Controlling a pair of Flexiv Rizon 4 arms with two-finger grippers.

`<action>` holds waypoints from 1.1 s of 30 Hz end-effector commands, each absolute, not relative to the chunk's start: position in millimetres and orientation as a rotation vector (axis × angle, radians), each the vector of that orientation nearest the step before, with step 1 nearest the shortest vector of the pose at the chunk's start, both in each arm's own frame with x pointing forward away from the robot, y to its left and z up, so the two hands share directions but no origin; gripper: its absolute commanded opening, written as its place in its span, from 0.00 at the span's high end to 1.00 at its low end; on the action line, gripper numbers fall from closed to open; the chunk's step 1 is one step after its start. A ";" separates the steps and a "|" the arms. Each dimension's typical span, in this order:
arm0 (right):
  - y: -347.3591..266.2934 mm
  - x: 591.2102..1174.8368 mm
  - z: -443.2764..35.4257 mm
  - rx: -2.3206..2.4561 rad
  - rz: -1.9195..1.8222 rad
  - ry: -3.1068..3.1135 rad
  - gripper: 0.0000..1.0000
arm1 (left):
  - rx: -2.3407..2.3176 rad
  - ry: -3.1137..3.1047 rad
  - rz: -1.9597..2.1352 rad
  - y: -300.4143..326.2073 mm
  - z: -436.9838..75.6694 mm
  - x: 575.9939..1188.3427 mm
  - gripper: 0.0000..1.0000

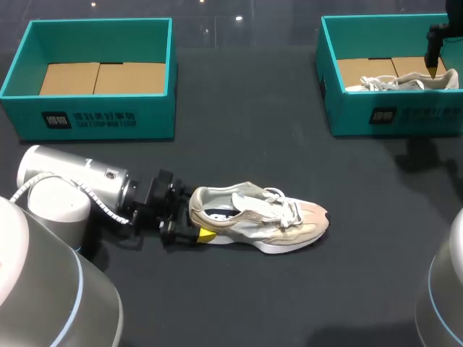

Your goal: Take the shoe out of the shoebox, open the shoe tongue, remove and reinsert the insole, then place the shoe into the shoebox

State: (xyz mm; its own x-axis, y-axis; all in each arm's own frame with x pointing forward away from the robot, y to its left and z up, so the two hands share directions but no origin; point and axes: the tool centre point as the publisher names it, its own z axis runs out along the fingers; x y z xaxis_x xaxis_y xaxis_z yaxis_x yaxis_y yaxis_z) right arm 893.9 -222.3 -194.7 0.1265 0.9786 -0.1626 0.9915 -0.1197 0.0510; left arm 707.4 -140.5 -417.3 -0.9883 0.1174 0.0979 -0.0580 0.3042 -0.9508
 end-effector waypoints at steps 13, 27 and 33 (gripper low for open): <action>-127.6 849.1 -189.5 2.236 -0.249 1.860 0.00 | -0.054 -2.416 1.769 -139.9 -416.8 705.1 1.00; -84.3 815.0 -195.4 2.380 -0.221 1.814 0.00 | -0.054 -2.416 1.769 -139.9 -416.8 705.1 1.00; -84.3 815.0 -195.4 2.380 -0.221 1.814 0.00 | -0.054 -2.416 1.769 -139.9 -416.8 705.1 1.00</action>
